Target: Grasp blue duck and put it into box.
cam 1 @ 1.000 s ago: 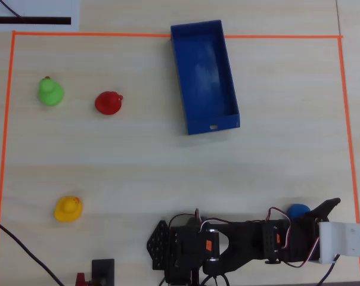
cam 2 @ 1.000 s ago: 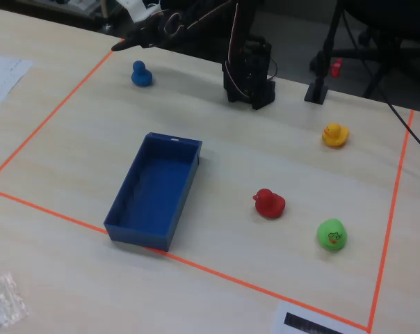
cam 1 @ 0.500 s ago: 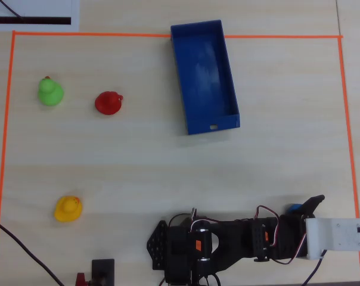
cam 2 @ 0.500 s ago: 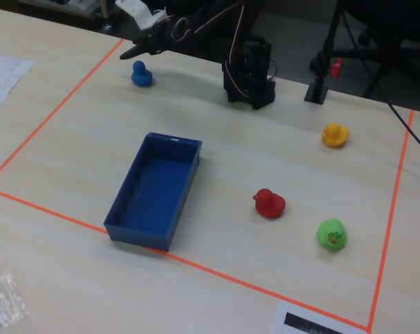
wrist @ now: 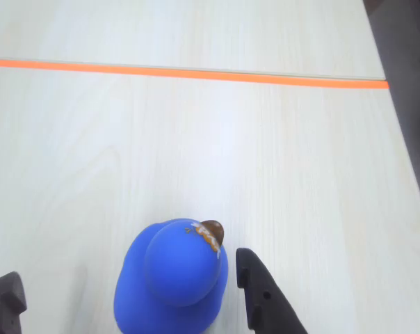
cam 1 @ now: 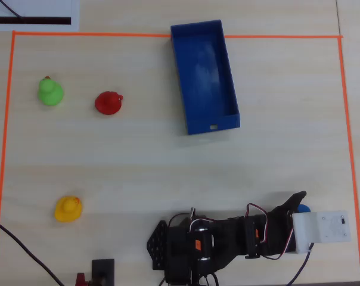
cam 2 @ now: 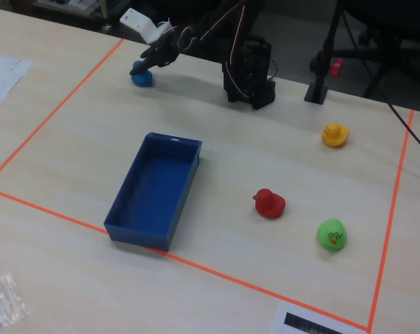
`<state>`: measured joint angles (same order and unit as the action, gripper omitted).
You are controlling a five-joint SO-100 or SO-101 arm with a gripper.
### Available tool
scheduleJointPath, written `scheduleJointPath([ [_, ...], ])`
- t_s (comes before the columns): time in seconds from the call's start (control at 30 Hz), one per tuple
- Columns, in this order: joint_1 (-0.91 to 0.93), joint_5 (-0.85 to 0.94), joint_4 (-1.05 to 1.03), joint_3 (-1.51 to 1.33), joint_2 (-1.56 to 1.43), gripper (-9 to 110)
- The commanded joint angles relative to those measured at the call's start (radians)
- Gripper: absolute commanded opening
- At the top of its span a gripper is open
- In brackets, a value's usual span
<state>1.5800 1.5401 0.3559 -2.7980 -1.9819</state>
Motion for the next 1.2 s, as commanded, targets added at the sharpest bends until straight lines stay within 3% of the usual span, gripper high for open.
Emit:
scheduleJointPath([
  [0.0,-0.009,0.005,0.051,0.006,0.006,41],
  [0.83,-0.018,0.032,0.133,0.123,0.299,40],
  [0.9,-0.018,0.041,0.13,0.13,0.314,34],
  [0.97,-0.011,0.075,0.121,0.129,0.327,6],
  [1.0,-0.008,0.089,0.114,0.127,0.331,0],
  [1.17,0.005,0.137,0.104,0.127,0.348,0],
])
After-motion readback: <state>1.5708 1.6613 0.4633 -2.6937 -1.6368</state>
